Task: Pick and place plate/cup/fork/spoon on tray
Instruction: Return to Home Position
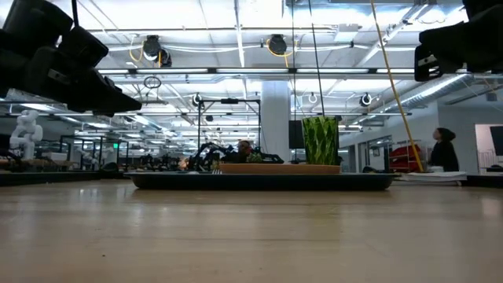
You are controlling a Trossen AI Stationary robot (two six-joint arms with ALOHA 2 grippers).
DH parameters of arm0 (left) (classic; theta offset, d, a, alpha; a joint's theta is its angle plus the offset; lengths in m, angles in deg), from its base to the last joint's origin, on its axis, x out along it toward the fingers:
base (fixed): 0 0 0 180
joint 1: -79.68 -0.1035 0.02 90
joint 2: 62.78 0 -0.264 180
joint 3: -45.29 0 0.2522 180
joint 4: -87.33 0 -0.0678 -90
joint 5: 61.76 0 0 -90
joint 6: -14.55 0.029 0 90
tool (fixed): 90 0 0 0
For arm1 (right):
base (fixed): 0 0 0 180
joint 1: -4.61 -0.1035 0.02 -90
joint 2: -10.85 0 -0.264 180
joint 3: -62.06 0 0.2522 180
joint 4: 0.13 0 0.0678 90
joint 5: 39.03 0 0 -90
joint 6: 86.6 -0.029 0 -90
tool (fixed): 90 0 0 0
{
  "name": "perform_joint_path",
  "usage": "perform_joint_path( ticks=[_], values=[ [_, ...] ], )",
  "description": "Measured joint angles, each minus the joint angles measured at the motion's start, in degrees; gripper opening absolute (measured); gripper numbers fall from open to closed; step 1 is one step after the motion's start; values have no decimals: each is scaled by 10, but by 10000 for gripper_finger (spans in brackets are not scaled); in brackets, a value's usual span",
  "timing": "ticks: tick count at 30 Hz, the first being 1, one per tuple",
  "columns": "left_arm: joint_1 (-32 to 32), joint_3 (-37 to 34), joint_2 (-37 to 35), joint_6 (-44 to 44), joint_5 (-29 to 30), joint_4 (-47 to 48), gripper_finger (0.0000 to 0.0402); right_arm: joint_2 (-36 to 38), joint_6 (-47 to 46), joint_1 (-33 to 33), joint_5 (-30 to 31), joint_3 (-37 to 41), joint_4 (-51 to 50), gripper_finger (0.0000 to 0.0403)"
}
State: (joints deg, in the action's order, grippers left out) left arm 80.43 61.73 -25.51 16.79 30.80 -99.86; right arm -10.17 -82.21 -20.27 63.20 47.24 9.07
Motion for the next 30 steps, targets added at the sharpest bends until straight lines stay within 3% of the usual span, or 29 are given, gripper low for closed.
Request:
perform_joint_path(
  ticks=[22,30],
  values=[
    [0,0,0,-6,-16,19,4,14,-2,8,-3,2,-26,0],
    [0,0,-45,3,-31,29,4,50,20,9,-3,2,-51,0]
  ],
)
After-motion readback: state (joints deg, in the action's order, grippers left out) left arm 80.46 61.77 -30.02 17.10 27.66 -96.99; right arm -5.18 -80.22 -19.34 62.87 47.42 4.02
